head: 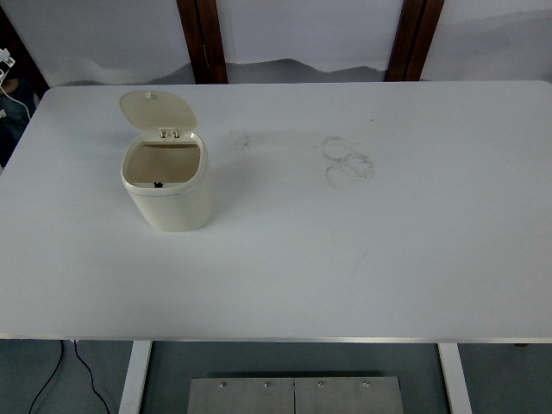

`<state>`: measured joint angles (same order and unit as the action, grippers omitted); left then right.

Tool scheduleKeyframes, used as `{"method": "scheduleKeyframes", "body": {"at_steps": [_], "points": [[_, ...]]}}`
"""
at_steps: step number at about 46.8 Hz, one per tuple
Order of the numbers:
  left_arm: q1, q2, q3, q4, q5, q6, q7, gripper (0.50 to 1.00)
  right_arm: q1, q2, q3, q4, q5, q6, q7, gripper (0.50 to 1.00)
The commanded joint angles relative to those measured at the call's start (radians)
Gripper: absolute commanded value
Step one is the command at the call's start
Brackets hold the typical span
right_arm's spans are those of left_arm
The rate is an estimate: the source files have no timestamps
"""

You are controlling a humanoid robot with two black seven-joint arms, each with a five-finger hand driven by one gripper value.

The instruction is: Close trash bin

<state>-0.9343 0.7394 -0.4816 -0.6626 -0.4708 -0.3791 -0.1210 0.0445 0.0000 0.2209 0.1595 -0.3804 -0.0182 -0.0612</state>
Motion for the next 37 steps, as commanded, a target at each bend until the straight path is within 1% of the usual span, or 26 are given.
{"method": "scheduleKeyframes", "body": {"at_steps": [1, 16, 37], "points": [[0.000, 0.000, 0.000, 0.000, 0.000, 0.002, 0.001, 1.000, 0.000, 0.000, 0.000, 0.000, 0.000, 0.000, 0.000, 0.995], [0.000, -0.002, 0.002, 0.000, 0.000, 0.012, 0.003, 1.000, 0.000, 0.000, 0.000, 0.000, 0.000, 0.000, 0.000, 0.995], [0.000, -0.003, 0.003, -0.002, 0.001, 0.012, 0.003, 1.000, 0.000, 0.000, 0.000, 0.000, 0.000, 0.000, 0.000, 0.995]]}}
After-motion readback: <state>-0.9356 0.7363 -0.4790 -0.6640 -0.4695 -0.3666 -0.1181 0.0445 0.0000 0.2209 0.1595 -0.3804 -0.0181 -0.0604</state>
